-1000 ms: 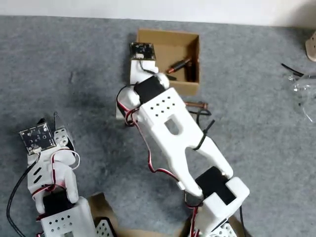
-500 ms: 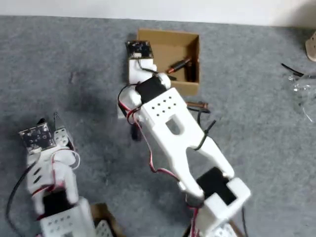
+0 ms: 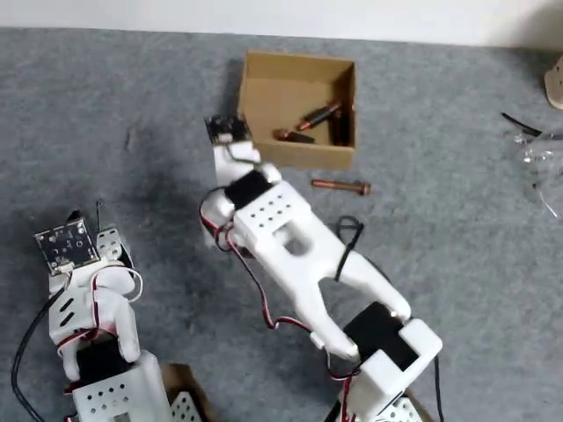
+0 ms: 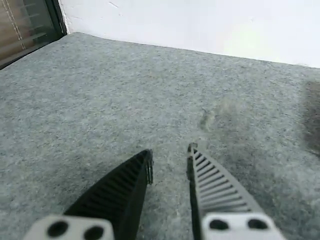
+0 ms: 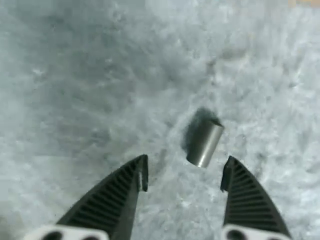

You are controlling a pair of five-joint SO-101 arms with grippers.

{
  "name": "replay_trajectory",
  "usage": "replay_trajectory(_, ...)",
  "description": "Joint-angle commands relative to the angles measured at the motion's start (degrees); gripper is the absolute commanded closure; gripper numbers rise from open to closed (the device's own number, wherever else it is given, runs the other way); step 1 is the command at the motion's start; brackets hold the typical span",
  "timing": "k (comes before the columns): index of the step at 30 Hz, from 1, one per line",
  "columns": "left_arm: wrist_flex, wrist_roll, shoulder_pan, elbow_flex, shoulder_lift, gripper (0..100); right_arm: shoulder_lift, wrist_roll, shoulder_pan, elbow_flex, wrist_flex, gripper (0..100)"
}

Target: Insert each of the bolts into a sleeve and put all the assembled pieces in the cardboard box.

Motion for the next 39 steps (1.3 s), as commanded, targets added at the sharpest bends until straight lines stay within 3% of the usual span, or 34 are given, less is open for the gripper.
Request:
replay_trajectory(1, -1.14, 0.0, 0.92, 0.57, -1.01, 88, -0.66, 0.53, -0.48, 3.91, -5.05, 78.2)
replay_trajectory(23, -1.05, 0.0, 0.92, 0.57, -1.01, 88, -1.01, 0.53, -0.84, 14.37, -14.81, 78.2)
replay_trajectory(39, -0.79, 0.18, -4.09, -2.86, -1.01, 88, -0.75, 1.14, -20.44, 14.64, 3.82, 78.2)
